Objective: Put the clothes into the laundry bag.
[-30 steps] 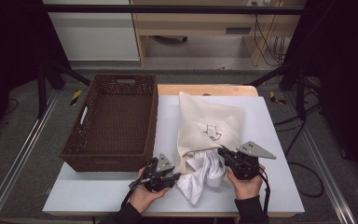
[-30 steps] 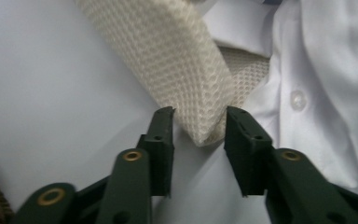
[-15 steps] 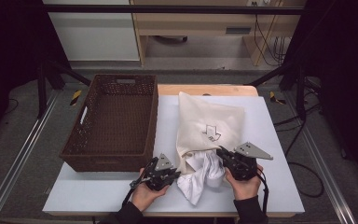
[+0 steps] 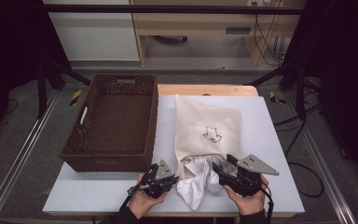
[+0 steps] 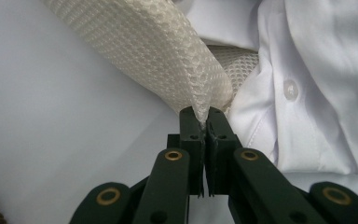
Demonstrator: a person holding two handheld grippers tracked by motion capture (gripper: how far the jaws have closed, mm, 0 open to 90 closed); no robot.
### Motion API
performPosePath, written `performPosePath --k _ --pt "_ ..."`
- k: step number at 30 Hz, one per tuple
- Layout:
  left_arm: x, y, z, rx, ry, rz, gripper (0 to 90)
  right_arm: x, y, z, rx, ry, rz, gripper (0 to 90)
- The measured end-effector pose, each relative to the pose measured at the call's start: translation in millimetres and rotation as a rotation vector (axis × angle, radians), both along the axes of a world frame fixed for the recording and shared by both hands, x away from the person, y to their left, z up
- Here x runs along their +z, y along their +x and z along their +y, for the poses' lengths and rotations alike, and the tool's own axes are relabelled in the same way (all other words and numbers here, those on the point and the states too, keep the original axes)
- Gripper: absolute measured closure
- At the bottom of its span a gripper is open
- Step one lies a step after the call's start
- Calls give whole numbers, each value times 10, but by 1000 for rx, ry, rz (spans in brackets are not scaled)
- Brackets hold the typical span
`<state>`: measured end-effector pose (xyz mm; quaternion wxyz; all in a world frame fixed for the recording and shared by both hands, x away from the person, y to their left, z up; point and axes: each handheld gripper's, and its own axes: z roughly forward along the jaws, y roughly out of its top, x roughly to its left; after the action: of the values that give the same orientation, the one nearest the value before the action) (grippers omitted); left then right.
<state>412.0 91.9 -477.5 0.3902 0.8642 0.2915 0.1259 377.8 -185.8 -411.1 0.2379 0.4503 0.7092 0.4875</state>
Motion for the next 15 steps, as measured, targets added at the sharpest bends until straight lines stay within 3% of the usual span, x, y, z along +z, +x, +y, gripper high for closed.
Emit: performPosePath --k 5,10,13,15 --pt "-33 15 10 -3 -3 7 867 -95 -96 125 39 -12 47 304" --pt "-68 -10 -11 2 11 -23 865 -336 16 259 35 -55 121 269" --pt "-75 -7 -3 -1 5 -24 864 -474 96 334 26 -83 141 348" --pt "-77 -13 -8 -8 12 -35 861 -517 140 362 27 -118 137 481"
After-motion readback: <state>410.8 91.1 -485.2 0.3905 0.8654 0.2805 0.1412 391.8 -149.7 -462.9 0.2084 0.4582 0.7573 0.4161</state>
